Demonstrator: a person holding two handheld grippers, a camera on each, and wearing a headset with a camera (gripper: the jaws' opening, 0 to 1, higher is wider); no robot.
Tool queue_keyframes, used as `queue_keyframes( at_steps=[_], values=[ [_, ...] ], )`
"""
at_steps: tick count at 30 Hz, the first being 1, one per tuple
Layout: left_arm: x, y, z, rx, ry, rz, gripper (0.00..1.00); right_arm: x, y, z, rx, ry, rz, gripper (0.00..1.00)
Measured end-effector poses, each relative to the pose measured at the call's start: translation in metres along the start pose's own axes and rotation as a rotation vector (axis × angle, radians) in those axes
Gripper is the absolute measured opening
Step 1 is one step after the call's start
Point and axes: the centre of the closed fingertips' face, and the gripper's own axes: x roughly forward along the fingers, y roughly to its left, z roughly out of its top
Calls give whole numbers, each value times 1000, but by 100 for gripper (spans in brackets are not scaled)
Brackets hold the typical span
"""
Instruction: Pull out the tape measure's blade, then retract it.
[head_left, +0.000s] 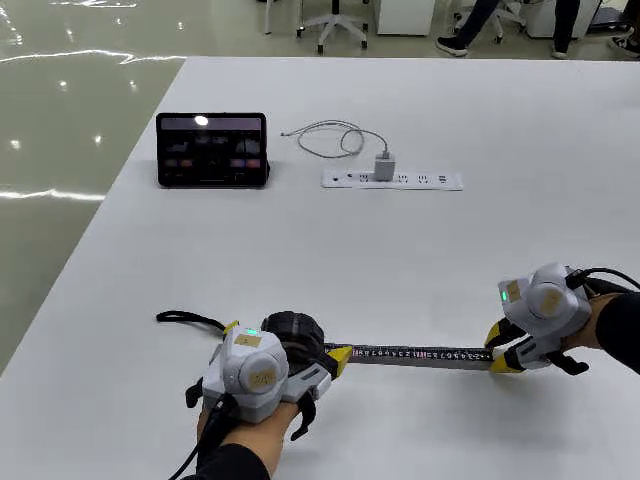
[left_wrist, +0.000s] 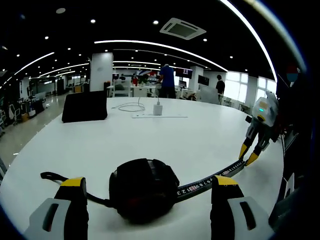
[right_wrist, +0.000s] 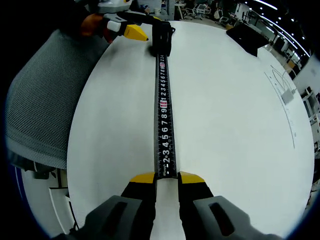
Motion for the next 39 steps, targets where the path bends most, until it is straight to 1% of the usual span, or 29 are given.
queue_keyframes(
  at_steps=[1,2,4,5,6,7,8,12,13,14,15,17,19,21,22,23,25,26,28,29,33,35,36,37,39],
  values=[
    [0,0,0,-13,0,-1,100,1,-1,0,14,-6,-2,12],
    [0,0,-1,-11,3,1,100,1,-2,0,24,-10,-2,12],
    [1,1,0,-9,1,7,100,4,-2,-2,22,-9,3,12],
    [1,1,0,-19,1,7,100,4,-1,-1,19,-6,3,12],
    [1,1,0,-20,1,10,100,4,-1,-1,3,-2,4,12],
    [1,2,0,-19,-1,14,100,4,-2,-1,-34,0,9,12],
    [1,2,0,-19,1,16,99,4,-2,-1,-14,1,10,12],
    [4,5,0,-32,1,24,98,5,-3,-1,-4,20,11,12],
    [5,7,0,-41,2,31,96,5,-3,-1,11,30,4,12],
    [6,7,-1,-45,6,33,94,5,-2,0,9,38,-2,12],
    [7,7,-4,-50,19,35,92,5,-1,0,16,52,-10,11],
    [7,5,-6,-47,22,34,89,4,0,0,6,55,-13,11],
    [8,6,-6,-49,27,36,85,4,0,-1,41,59,-22,11],
    [12,8,-5,-76,36,41,82,4,-2,0,59,70,-19,11],
    [14,10,-5,-91,38,47,81,4,-2,-1,100,85,-18,11],
    [15,11,-7,-96,50,53,78,4,-2,0,121,105,-21,11],
    [16,9,-12,-84,71,43,65,5,-3,1,88,117,-17,11],
    [16,12,-13,-82,72,60,62,5,-3,1,88,120,-16,11],
    [17,12,-13,-108,74,49,61,5,-2,-1,81,120,-15,11],
    [17,12,-13,-108,79,48,61,5,-2,-1,79,118,-15,11],
    [17,11,-13,-94,107,56,60,5,-2,-1,65,108,-10,11],
    [18,11,-13,-78,122,60,59,5,-2,-1,77,102,-11,11],
    [18,11,-14,-80,129,61,59,5,-2,-1,78,99,-11,11],
    [18,11,-14,-66,137,65,58,5,-2,-1,74,90,-11,11],
    [18,11,-15,-74,143,69,58,4,-2,-1,85,79,-10,11]
  ],
)
